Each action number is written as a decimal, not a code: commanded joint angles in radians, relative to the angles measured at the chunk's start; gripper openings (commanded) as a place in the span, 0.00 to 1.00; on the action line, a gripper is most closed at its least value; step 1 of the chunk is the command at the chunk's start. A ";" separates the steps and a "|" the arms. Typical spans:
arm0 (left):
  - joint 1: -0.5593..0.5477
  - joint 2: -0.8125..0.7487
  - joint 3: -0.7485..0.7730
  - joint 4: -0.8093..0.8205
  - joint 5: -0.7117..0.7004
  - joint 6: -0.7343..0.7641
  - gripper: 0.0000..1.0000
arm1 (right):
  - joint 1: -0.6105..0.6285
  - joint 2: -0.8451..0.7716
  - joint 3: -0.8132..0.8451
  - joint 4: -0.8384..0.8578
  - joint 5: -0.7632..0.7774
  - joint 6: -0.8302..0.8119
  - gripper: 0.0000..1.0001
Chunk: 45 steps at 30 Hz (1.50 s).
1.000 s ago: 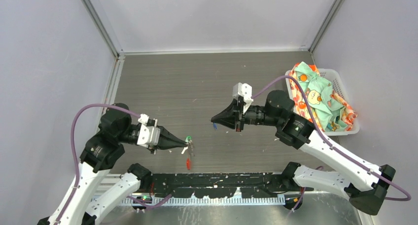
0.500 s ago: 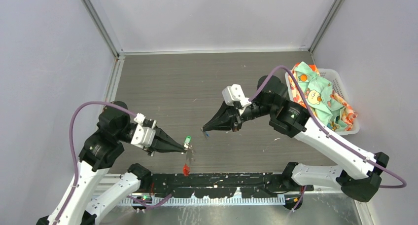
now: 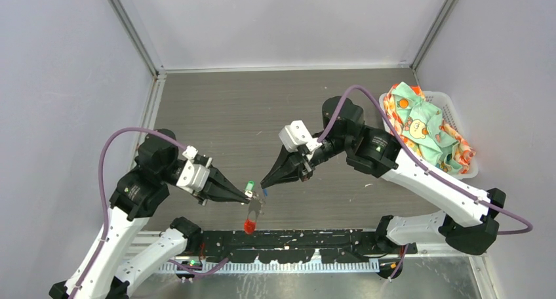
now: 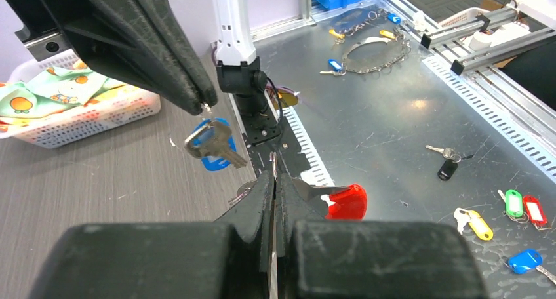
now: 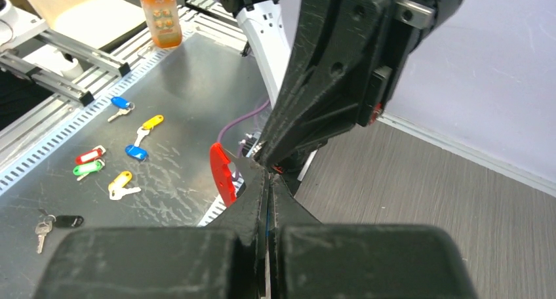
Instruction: Put the keys on the keyring
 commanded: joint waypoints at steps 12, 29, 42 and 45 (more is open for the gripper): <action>-0.003 0.026 0.053 0.007 0.045 0.020 0.00 | 0.070 0.057 0.091 -0.044 0.044 -0.091 0.01; -0.003 0.025 0.062 -0.050 0.011 0.083 0.00 | 0.081 0.087 0.097 -0.024 0.013 -0.075 0.01; -0.003 0.031 0.074 -0.107 -0.010 0.129 0.00 | 0.088 0.093 0.081 0.012 -0.002 -0.051 0.01; -0.003 0.032 0.074 -0.107 -0.011 0.130 0.00 | 0.089 0.096 0.083 0.008 -0.006 -0.050 0.01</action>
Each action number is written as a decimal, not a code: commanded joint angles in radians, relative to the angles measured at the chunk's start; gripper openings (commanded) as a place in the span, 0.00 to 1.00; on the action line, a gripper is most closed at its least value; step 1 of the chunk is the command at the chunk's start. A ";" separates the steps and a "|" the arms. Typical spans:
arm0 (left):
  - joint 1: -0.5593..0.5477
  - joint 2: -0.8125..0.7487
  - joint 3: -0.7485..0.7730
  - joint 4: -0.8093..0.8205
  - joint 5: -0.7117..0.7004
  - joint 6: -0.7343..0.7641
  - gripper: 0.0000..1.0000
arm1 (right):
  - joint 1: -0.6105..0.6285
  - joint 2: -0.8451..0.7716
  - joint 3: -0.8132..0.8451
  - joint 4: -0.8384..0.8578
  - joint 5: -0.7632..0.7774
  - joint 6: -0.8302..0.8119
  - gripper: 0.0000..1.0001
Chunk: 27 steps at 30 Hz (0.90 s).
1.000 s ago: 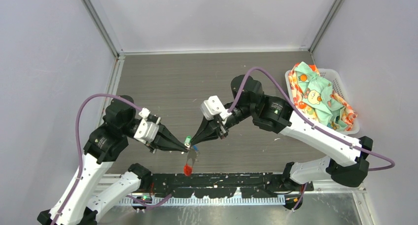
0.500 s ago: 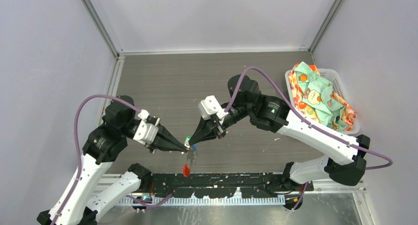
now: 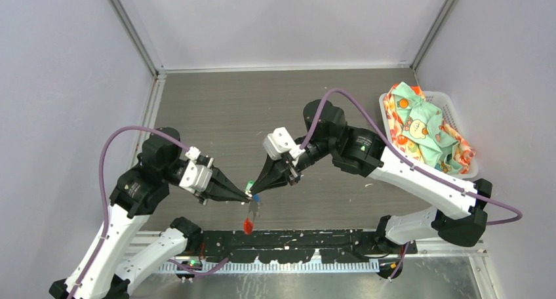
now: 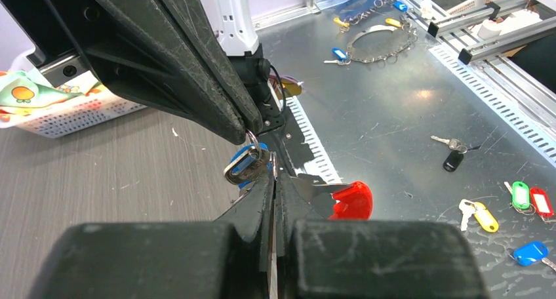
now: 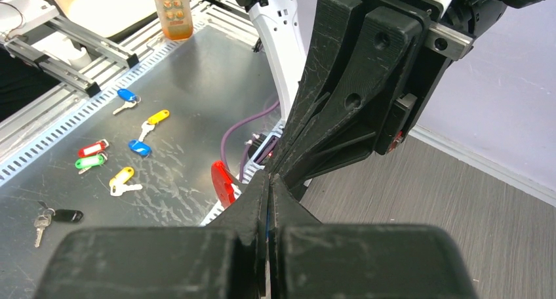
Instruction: Put the keys on the keyring
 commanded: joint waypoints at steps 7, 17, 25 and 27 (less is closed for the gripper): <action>-0.003 0.004 0.049 -0.003 -0.003 0.023 0.00 | 0.009 0.018 0.033 0.004 -0.023 0.003 0.01; -0.003 0.006 0.051 -0.004 -0.009 0.022 0.00 | 0.009 0.003 0.021 -0.020 -0.027 -0.027 0.01; -0.003 0.013 0.054 -0.052 -0.027 0.066 0.00 | 0.014 -0.016 0.000 -0.009 -0.034 -0.032 0.01; -0.003 0.015 0.057 -0.054 -0.029 0.067 0.00 | 0.013 -0.021 -0.005 -0.009 -0.035 -0.033 0.01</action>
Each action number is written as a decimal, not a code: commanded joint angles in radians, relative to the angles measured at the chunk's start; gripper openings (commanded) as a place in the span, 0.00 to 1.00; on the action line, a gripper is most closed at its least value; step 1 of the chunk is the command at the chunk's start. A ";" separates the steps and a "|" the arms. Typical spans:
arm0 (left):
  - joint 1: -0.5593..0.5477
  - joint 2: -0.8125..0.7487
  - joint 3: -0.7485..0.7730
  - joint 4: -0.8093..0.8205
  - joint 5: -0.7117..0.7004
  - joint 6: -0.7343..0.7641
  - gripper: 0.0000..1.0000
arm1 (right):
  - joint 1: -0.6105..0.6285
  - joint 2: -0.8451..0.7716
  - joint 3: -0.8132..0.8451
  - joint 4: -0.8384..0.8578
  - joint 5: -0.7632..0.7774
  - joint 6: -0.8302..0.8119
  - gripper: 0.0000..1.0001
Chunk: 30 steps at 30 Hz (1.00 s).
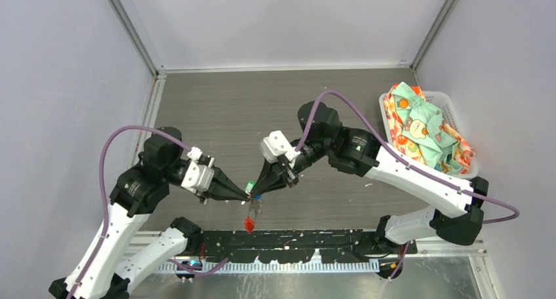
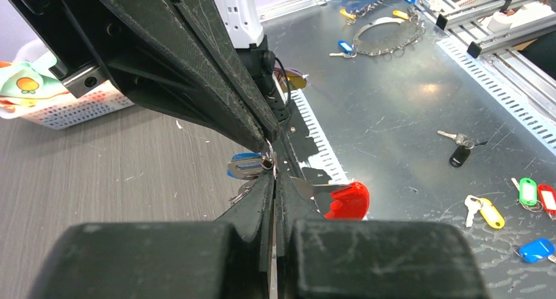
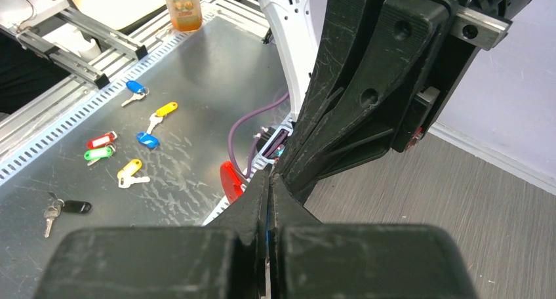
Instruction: Put the keys on the keyring
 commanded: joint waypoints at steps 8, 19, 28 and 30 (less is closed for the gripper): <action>-0.003 0.011 0.052 -0.012 -0.006 0.026 0.00 | 0.007 -0.056 -0.012 -0.008 -0.021 -0.023 0.01; -0.003 0.009 0.057 -0.012 -0.010 0.023 0.00 | 0.007 -0.054 -0.008 -0.056 -0.031 -0.050 0.01; -0.003 0.008 0.057 -0.012 -0.013 0.022 0.00 | 0.007 -0.064 -0.013 -0.083 -0.027 -0.063 0.01; -0.003 0.009 0.058 -0.012 -0.013 0.022 0.00 | 0.007 -0.068 -0.017 -0.085 -0.026 -0.062 0.01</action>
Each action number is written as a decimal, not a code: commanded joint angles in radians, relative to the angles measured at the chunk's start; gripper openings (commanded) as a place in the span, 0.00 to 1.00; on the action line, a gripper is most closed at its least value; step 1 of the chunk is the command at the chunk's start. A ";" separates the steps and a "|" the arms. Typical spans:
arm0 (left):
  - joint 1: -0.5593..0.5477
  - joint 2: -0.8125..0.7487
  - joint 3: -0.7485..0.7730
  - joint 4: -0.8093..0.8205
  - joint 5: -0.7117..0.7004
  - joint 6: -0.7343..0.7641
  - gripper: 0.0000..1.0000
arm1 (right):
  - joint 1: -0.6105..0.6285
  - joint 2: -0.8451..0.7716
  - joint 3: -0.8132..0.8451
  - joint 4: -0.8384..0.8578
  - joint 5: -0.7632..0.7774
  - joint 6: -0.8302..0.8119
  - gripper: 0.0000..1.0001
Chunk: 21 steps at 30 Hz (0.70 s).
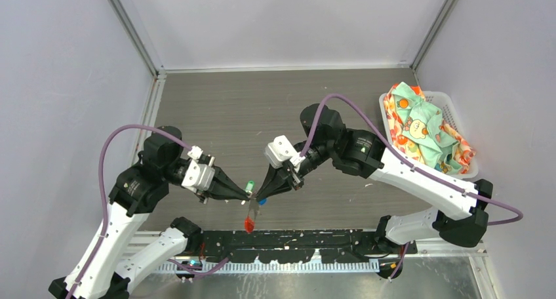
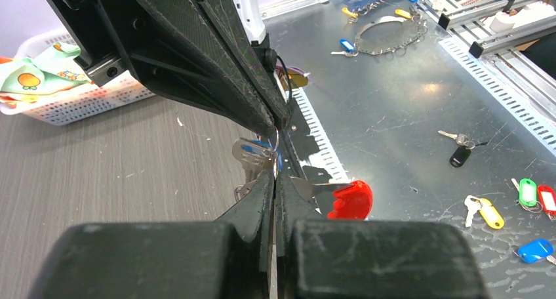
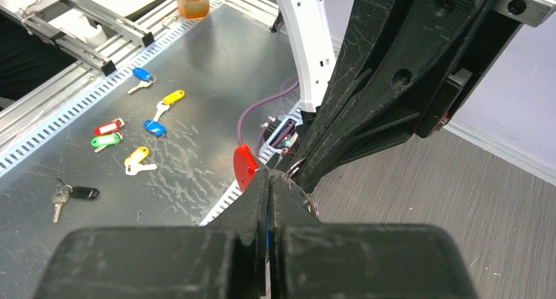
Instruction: Put the keys on the keyring
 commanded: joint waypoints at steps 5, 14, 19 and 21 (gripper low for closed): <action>-0.003 -0.001 0.046 0.014 0.003 0.007 0.00 | 0.007 -0.047 -0.008 -0.044 -0.009 -0.029 0.01; -0.003 0.003 0.039 0.149 0.018 -0.131 0.00 | 0.009 -0.060 -0.033 -0.056 0.019 -0.043 0.01; -0.002 0.000 0.023 0.272 0.024 -0.257 0.00 | 0.011 -0.062 -0.044 -0.052 0.040 -0.047 0.01; -0.003 0.000 0.022 0.302 0.025 -0.289 0.00 | 0.013 -0.069 -0.053 -0.044 0.060 -0.047 0.01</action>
